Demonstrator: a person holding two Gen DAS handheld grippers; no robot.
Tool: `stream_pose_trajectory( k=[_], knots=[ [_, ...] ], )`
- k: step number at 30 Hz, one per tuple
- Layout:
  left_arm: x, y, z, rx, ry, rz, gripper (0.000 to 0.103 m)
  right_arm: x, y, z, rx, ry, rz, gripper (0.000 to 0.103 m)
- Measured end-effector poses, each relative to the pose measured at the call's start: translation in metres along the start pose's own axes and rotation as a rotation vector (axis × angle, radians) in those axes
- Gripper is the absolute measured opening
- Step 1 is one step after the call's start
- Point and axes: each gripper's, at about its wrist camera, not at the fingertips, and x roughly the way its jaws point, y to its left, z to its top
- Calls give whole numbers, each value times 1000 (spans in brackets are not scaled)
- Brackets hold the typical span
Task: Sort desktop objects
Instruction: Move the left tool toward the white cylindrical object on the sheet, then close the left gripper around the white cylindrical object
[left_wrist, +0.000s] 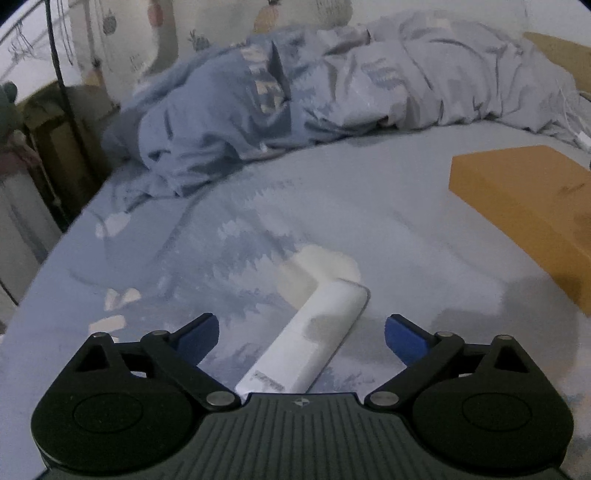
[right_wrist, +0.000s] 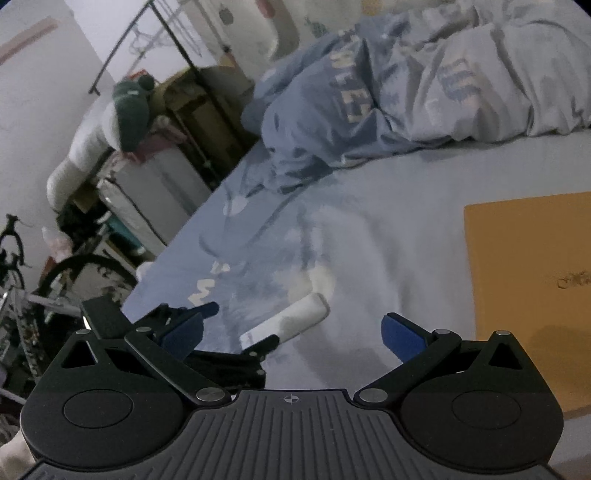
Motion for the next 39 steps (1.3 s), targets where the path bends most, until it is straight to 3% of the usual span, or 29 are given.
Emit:
stream_pose_trajectory(
  k=[5, 9, 17, 27, 39],
  knots=[
    [26, 2, -5, 11, 31, -40, 99, 35, -9, 8, 33, 60, -46, 103],
    [46, 5, -8, 33, 45, -93, 87, 45, -14, 4, 73, 70, -33, 103],
    [71, 12, -10, 8, 42, -148, 86, 52, -17, 2, 80, 80, -38, 103],
    [65, 7, -14, -9, 26, -172, 57, 58, -17, -5, 103, 102, -41, 103],
    [38, -8, -31, -24, 26, -142, 51, 26, 7, -10, 83, 93, -48, 103]
  ],
)
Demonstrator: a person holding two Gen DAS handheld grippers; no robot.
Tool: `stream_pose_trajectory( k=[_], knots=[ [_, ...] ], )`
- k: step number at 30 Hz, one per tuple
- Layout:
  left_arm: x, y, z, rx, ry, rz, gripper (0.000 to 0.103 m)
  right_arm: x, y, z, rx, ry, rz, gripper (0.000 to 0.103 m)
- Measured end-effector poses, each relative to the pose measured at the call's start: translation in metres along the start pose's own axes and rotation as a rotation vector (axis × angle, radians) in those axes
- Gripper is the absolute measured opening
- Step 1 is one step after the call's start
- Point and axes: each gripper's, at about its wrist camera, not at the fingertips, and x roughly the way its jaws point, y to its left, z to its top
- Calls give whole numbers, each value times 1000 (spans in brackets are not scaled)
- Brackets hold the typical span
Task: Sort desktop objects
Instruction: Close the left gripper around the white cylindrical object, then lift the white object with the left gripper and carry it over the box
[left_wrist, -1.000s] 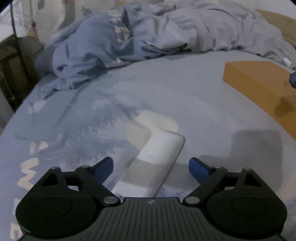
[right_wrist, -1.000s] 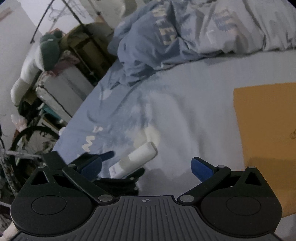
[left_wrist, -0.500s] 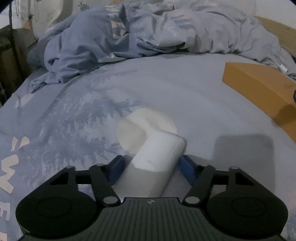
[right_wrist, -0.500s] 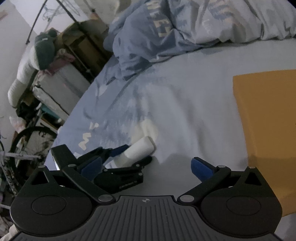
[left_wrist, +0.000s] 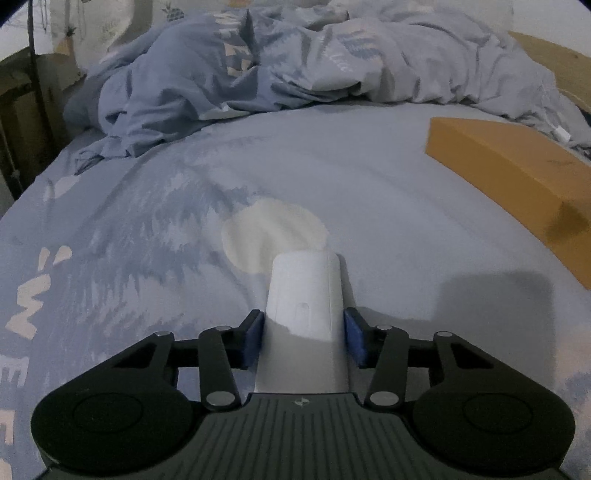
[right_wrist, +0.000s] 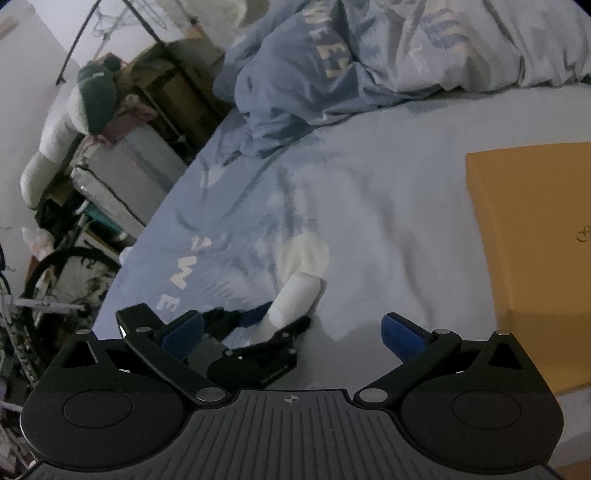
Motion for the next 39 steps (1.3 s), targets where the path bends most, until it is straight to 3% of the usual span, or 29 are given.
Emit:
stream_pose_trajectory(
  k=[14, 26, 39],
  knots=[
    [-80, -14, -38, -89, -4, 5, 50, -68, 37, -24, -76, -14, -13, 103],
    [-195, -32, -15, -127, -152, 37, 50, -167, 66, -58, -122, -100, 10, 103],
    [-275, -103, 8, -66, -297, -5, 50, -280, 61, -98, -169, -227, -12, 103]
  ],
)
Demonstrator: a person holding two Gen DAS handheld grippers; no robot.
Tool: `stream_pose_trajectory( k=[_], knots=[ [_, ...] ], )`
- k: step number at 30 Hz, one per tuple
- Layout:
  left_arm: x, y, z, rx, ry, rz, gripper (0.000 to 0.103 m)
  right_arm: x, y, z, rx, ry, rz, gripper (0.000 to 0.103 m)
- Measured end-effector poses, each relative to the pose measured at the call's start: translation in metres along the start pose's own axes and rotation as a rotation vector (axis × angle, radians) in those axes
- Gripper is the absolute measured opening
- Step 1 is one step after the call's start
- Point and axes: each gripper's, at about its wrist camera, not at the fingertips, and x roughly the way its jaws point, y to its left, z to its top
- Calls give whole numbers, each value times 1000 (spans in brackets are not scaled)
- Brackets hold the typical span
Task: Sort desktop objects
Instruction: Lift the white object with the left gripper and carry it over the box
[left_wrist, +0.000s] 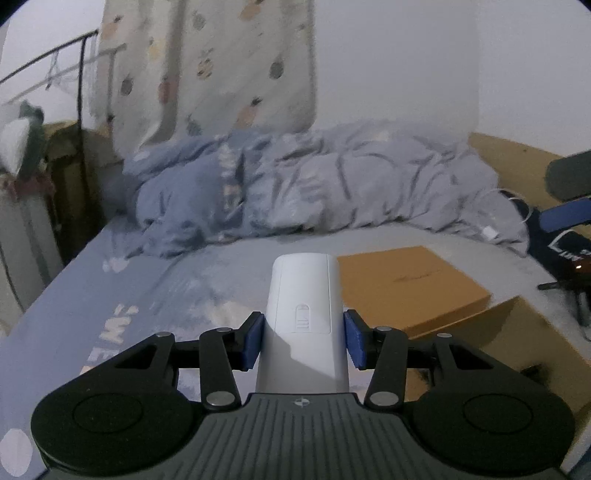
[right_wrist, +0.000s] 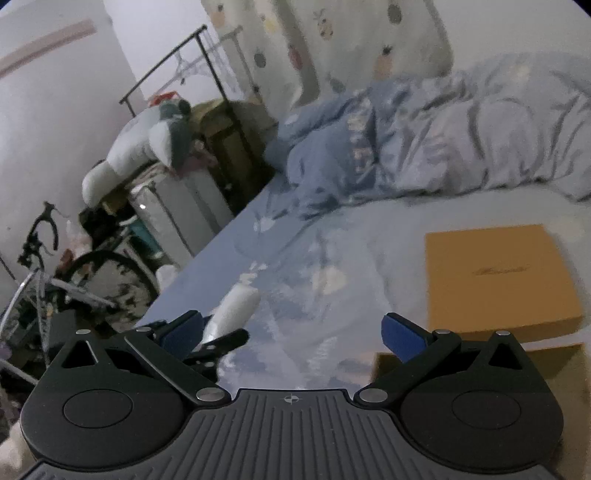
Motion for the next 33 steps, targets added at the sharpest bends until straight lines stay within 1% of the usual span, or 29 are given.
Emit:
stream_pose_trajectory(
  k=[3, 6, 9, 17, 26, 33],
  knots=[
    [-7, -18, 6, 6, -23, -24, 50, -23, -11, -5, 10, -23, -16, 103],
    [-8, -37, 10, 15, -36, -25, 50, -46, -24, -13, 20, -47, -33, 103],
    [-6, -55, 12, 9, -48, -51, 50, -67, -39, -20, 32, -68, -51, 103],
    [3, -112, 10, 54, -41, -114, 50, -110, -89, -45, 81, -100, -102, 103],
    [30, -163, -7, 70, 15, -176, 50, -133, -140, -78, 156, -109, -138, 103],
    [43, -186, -25, 80, 74, -203, 50, -131, -171, -99, 202, -87, -159, 103]
  ],
)
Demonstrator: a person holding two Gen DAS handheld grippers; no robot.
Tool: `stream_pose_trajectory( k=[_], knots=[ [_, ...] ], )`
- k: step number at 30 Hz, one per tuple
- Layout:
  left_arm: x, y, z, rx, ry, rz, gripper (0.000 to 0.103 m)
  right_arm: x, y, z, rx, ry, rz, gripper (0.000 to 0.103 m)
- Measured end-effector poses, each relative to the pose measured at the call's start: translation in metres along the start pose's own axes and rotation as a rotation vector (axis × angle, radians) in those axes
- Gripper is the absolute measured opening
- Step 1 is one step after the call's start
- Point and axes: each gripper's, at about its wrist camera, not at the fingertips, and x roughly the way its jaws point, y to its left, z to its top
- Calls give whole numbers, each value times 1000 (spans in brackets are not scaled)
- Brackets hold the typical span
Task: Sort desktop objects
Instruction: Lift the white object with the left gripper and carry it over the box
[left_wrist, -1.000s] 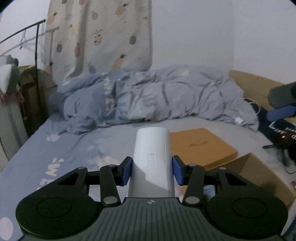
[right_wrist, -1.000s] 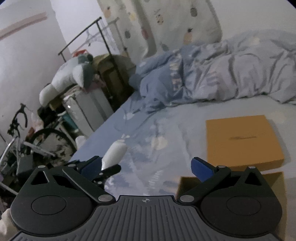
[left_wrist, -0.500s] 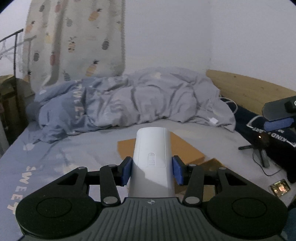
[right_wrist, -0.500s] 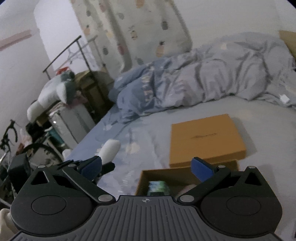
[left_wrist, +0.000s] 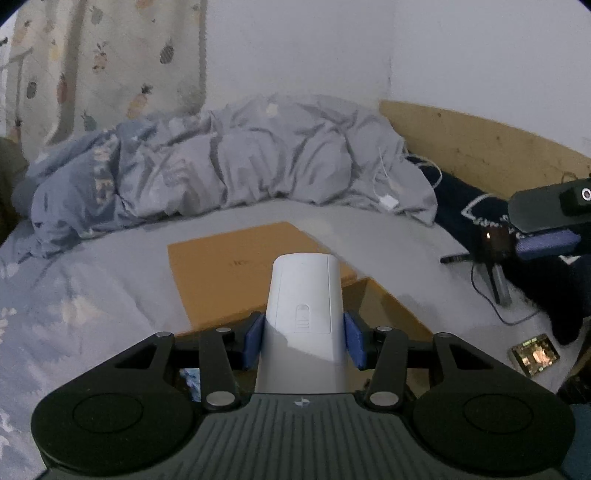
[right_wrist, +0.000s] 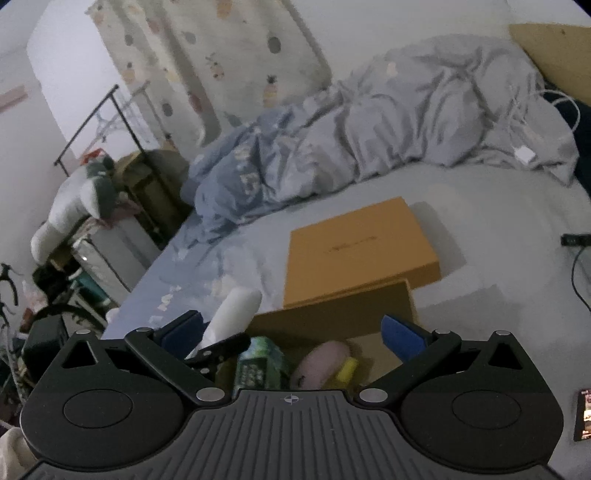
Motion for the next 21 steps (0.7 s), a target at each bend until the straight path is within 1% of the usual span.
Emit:
stream_pose_trajectory(
  k=[3, 7, 16, 21],
  knots=[
    [7, -6, -7, -6, 25, -6, 50, 6, -11, -8, 2, 11, -16, 103],
    [18, -12, -16, -6, 60, -10, 50, 15, -20, -22, -33, 24, -61, 103],
    [38, -27, -31, 19, 127, -11, 50, 34, -51, -47, 9, 78, -69, 103],
    [51, -34, -38, 18, 167, -7, 50, 40, -63, -52, 11, 91, -82, 103]
  ],
)
